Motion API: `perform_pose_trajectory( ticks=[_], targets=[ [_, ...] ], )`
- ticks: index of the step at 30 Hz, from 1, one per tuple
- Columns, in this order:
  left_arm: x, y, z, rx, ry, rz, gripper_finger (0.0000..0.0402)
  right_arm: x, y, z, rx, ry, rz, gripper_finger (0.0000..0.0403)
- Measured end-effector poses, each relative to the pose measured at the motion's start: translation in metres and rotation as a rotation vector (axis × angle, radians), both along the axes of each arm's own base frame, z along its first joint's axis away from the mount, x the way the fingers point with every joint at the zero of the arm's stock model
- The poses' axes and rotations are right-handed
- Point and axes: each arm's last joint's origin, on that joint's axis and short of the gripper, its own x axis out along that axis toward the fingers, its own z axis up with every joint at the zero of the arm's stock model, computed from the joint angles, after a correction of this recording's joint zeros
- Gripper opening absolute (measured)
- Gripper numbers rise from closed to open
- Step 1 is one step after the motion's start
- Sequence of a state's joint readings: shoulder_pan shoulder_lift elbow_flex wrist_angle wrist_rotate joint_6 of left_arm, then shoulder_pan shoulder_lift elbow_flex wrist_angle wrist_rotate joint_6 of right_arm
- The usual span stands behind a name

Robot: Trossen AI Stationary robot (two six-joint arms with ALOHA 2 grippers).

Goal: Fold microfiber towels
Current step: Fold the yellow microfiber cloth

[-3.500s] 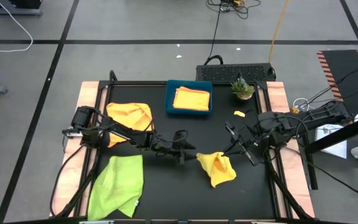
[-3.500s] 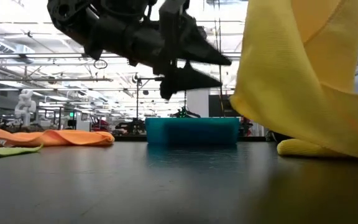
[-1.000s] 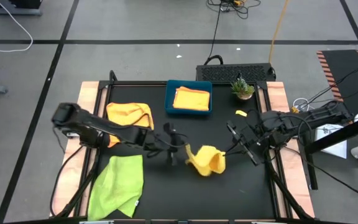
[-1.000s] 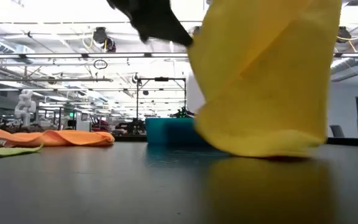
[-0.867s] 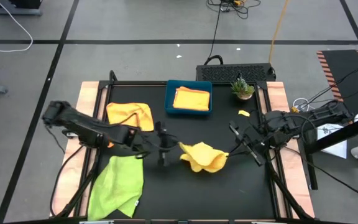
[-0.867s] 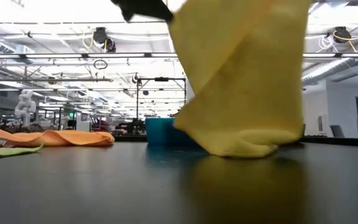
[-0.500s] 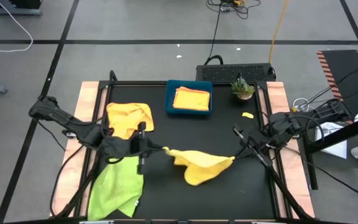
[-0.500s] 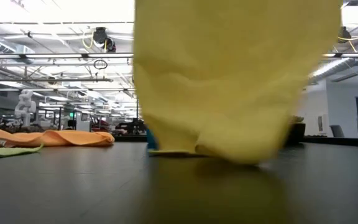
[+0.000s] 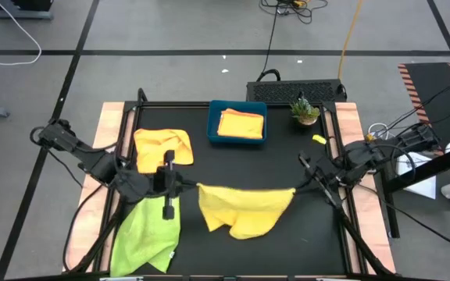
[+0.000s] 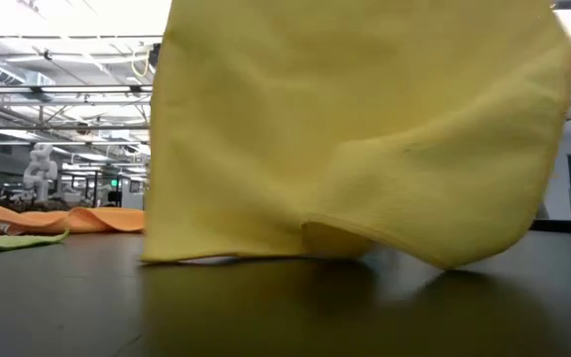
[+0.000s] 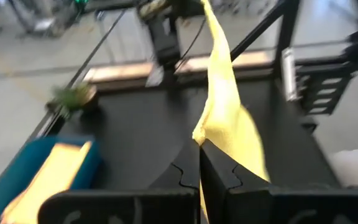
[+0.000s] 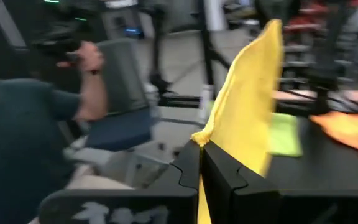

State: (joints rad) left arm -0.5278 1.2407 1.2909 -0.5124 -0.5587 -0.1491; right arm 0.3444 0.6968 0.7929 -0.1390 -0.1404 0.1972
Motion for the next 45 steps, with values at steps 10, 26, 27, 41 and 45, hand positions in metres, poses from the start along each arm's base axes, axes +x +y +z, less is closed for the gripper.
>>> perform_pose_trajectory(
  ticks=[10, 26, 27, 41, 45],
  targets=[
    [0.003, 0.044, -0.012, -0.037, 0.195, 0.215, 0.0000, -0.014, -0.034, -0.012, -0.107, 0.132, -0.439, 0.0000],
    [0.008, 0.081, -0.013, -0.080, 0.275, 0.163, 0.0001, 0.003, -0.054, -0.014, -0.148, 0.131, -0.447, 0.0000],
    [0.008, 0.077, -0.011, -0.094, 0.267, 0.127, 0.0001, 0.003, -0.052, -0.011, -0.101, 0.104, -0.384, 0.0000],
    [-0.031, 0.021, 0.055, -0.122, 0.026, -0.149, 0.0001, -0.002, -0.028, 0.032, 0.250, -0.195, 0.168, 0.0000],
    [-0.034, 0.028, 0.053, -0.100, 0.074, -0.084, 0.0001, 0.002, -0.030, 0.020, 0.233, -0.083, 0.083, 0.0000]
  ],
)
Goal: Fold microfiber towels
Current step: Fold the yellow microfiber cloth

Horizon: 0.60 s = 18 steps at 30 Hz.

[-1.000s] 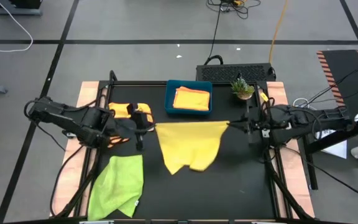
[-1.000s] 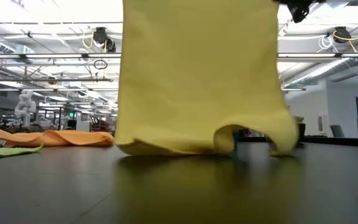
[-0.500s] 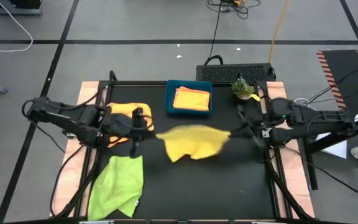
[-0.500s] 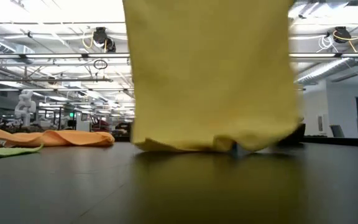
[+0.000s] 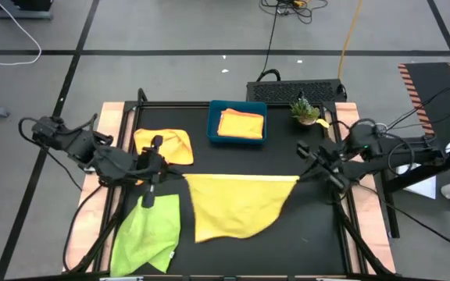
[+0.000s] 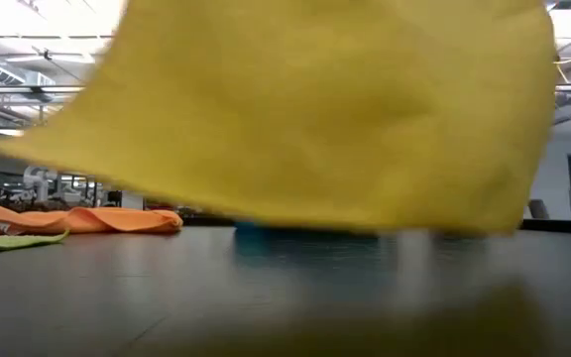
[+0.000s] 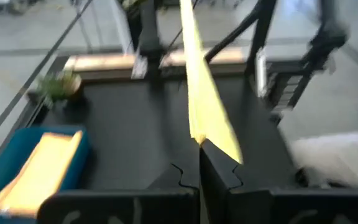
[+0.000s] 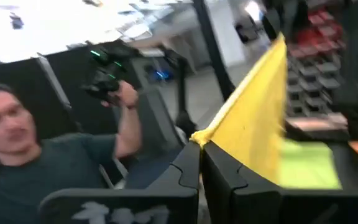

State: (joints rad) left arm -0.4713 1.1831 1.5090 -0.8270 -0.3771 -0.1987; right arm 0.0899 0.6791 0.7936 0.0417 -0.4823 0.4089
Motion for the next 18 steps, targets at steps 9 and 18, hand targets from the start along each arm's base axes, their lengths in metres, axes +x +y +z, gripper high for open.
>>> perform_pose_trajectory(
  ticks=[9, 18],
  targets=[
    [0.025, 0.034, -0.065, -0.005, 0.240, 0.157, 0.0002, 0.015, -0.016, -0.036, -0.212, 0.276, -0.283, 0.0000],
    [0.031, 0.091, -0.113, 0.001, 0.390, 0.418, 0.0002, 0.039, -0.048, -0.065, -0.429, 0.473, -0.563, 0.0004]
  ],
)
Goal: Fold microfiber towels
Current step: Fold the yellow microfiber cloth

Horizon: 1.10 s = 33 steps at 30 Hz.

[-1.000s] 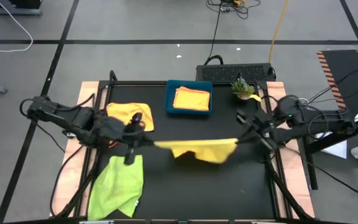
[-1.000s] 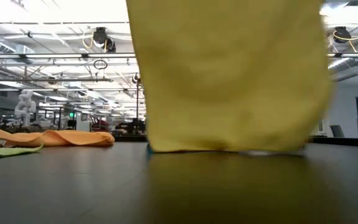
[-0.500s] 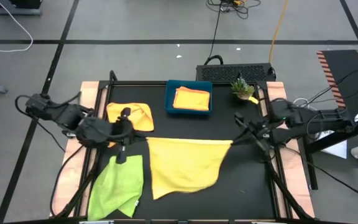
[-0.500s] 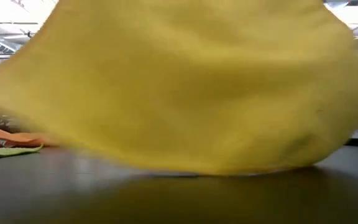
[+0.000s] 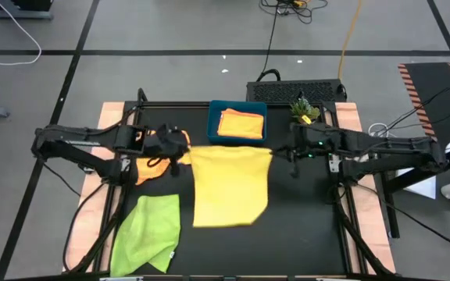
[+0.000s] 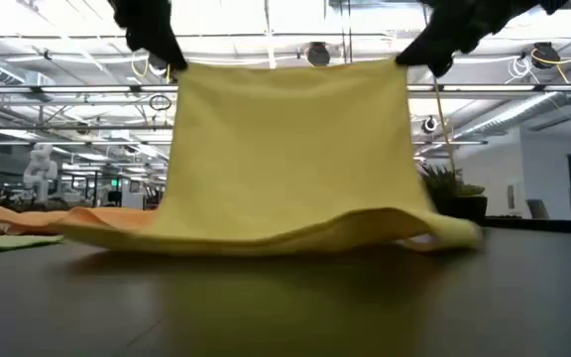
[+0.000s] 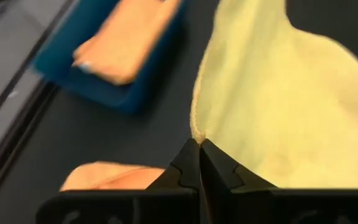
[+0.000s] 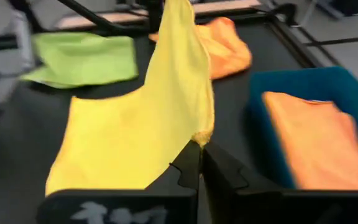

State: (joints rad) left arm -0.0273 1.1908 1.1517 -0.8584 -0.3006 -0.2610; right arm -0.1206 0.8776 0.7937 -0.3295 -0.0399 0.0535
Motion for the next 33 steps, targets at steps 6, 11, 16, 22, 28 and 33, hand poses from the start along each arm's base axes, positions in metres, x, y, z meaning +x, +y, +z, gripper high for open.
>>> perform_pose_trajectory(
  ticks=[6, 11, 16, 22, 28, 33],
  targets=[
    [-0.002, 0.026, -0.015, 0.050, 0.051, 0.089, 0.0003, 0.015, -0.020, -0.016, -0.086, 0.089, -0.045, 0.0005],
    [-0.001, 0.030, -0.021, 0.045, 0.059, 0.057, 0.0005, 0.020, -0.032, -0.021, -0.096, 0.112, -0.082, 0.0006],
    [0.003, 0.019, -0.018, -0.030, 0.007, -0.044, 0.0004, 0.015, -0.028, -0.012, 0.010, 0.031, -0.007, 0.0006],
    [0.006, -0.015, -0.015, -0.180, -0.038, -0.332, 0.0004, 0.004, -0.002, 0.006, 0.258, -0.086, 0.317, 0.0006],
    [0.005, -0.047, -0.002, -0.257, -0.090, -0.457, 0.0003, 0.001, 0.029, 0.025, 0.447, -0.191, 0.513, 0.0006],
    [0.002, -0.076, 0.050, -0.276, -0.300, -0.579, 0.0002, 0.001, 0.050, 0.056, 0.601, -0.412, 0.647, 0.0006]
  ],
)
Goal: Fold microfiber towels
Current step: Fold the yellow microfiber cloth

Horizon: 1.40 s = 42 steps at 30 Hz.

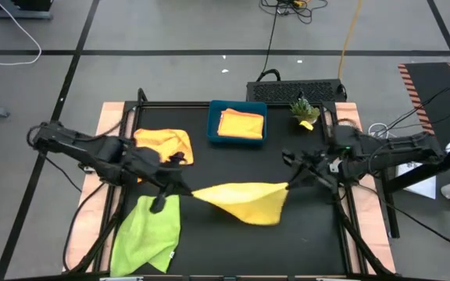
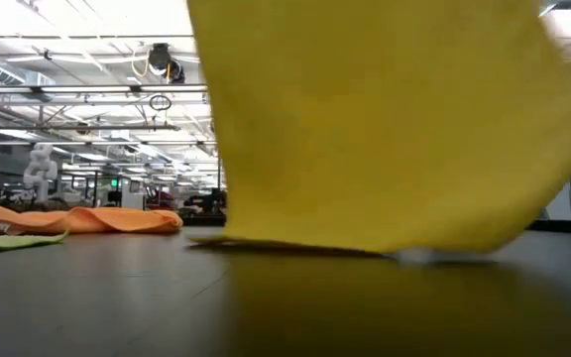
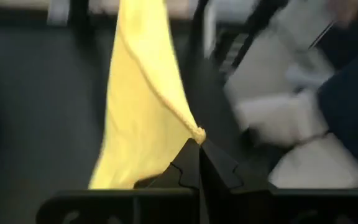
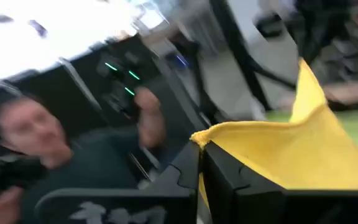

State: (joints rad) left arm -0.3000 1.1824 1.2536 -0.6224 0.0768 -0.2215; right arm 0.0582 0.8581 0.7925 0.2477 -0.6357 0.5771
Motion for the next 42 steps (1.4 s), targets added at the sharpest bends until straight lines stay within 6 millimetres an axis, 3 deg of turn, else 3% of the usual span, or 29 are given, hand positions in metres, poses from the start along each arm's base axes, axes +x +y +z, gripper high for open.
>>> perform_pose_trajectory(
  ticks=[5, 10, 14, 18, 25, 29, 35, 42],
  targets=[
    [-0.015, -0.011, 0.049, 0.036, -0.137, 0.034, 0.0002, -0.009, 0.007, 0.021, 0.068, -0.173, 0.072, 0.0006],
    [-0.024, -0.006, 0.062, 0.081, -0.125, 0.138, 0.0002, -0.010, 0.000, 0.015, 0.028, -0.121, -0.074, 0.0006],
    [-0.022, 0.005, 0.044, 0.095, 0.002, 0.232, 0.0003, -0.004, -0.008, -0.002, -0.039, 0.017, -0.166, 0.0006],
    [-0.011, 0.020, 0.010, 0.111, 0.143, 0.314, 0.0002, 0.002, -0.018, -0.021, -0.105, 0.176, -0.296, 0.0006],
    [-0.003, 0.059, -0.043, 0.191, 0.308, 0.478, 0.0005, 0.008, -0.045, -0.048, -0.336, 0.362, -0.570, 0.0006],
    [-0.003, 0.081, -0.064, 0.242, 0.358, 0.561, 0.0002, 0.013, -0.062, -0.059, -0.454, 0.422, -0.687, 0.0006],
    [-0.008, 0.102, -0.079, 0.321, 0.417, 0.633, 0.0003, 0.022, -0.080, -0.070, -0.546, 0.451, -0.719, 0.0006],
    [-0.002, 0.091, -0.094, 0.320, 0.370, 0.503, 0.0002, 0.031, -0.074, -0.092, -0.571, 0.460, -0.561, 0.0006]
  ],
)
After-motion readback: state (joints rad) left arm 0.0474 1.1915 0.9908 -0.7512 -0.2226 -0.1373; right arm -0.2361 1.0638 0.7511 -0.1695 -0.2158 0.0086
